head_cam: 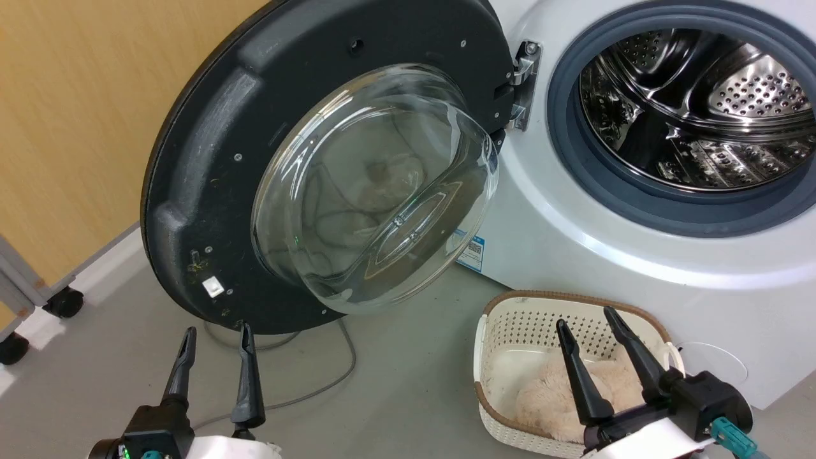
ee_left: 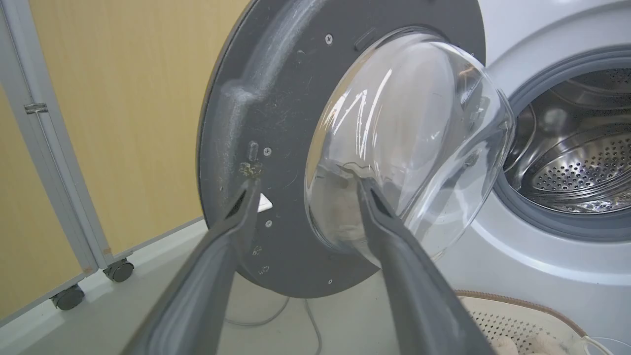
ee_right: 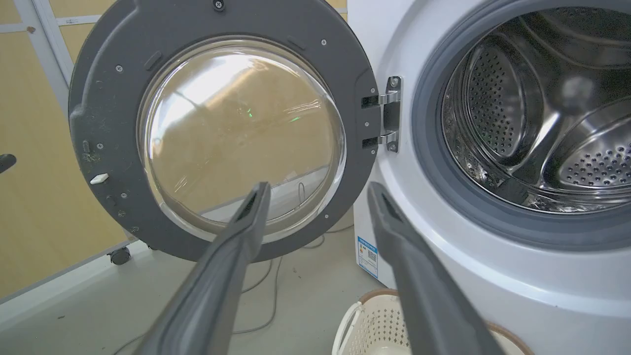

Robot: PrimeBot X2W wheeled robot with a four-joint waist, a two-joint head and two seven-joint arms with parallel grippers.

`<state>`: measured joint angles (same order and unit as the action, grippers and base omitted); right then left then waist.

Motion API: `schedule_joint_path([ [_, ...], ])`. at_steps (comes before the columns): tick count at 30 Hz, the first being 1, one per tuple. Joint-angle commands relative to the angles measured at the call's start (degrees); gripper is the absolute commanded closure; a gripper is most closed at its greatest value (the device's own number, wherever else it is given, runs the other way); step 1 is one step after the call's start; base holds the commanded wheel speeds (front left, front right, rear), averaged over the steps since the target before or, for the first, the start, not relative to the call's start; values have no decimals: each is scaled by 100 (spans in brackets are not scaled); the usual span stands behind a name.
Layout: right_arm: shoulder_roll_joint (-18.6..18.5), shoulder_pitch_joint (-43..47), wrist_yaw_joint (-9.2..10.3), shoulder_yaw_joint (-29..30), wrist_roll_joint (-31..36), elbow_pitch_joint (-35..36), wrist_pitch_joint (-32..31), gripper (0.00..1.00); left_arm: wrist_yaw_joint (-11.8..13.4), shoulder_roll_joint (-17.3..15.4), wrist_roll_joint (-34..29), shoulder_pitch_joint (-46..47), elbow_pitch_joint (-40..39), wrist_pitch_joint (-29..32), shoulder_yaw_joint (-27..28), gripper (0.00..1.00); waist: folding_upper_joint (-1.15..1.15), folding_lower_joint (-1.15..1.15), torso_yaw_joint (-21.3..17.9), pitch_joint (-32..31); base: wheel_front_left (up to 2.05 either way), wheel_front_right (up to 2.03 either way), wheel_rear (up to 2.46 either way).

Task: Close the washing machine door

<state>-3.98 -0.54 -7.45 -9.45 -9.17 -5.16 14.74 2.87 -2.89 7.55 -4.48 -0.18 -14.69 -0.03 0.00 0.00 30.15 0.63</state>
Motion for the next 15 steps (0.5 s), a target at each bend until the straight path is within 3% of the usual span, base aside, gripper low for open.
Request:
schedule_joint_path([
  [1,-38,-87,-3,5,-47,-9,26,0,6,2,24,-39,-28,-30,12,0,0,0,1,6,0,0,0],
  [2,-40,-87,-3,6,-46,-10,26,0,7,2,23,-41,-29,-30,12,0,0,0,1,11,0,0,0],
  [3,-41,-86,-3,8,-45,-9,26,0,-1,2,18,-41,-35,-30,8,22,0,0,1,15,0,0,0],
  [4,-42,-86,-3,11,-43,-7,26,0,-15,2,16,-36,-59,-30,7,95,0,0,2,20,0,0,0],
  [5,-42,-84,-3,15,-42,-4,26,0,-28,2,44,-32,-81,-30,18,100,0,0,2,24,0,0,0],
  [9,-45,-81,-3,50,-15,28,26,0,-116,-31,191,126,-318,-30,364,100,0,0,6,90,0,0,0],
  [15,-115,-57,-3,151,65,123,26,0,-489,-595,436,724,-275,-30,1090,100,0,0,-16,296,0,0,0],
])
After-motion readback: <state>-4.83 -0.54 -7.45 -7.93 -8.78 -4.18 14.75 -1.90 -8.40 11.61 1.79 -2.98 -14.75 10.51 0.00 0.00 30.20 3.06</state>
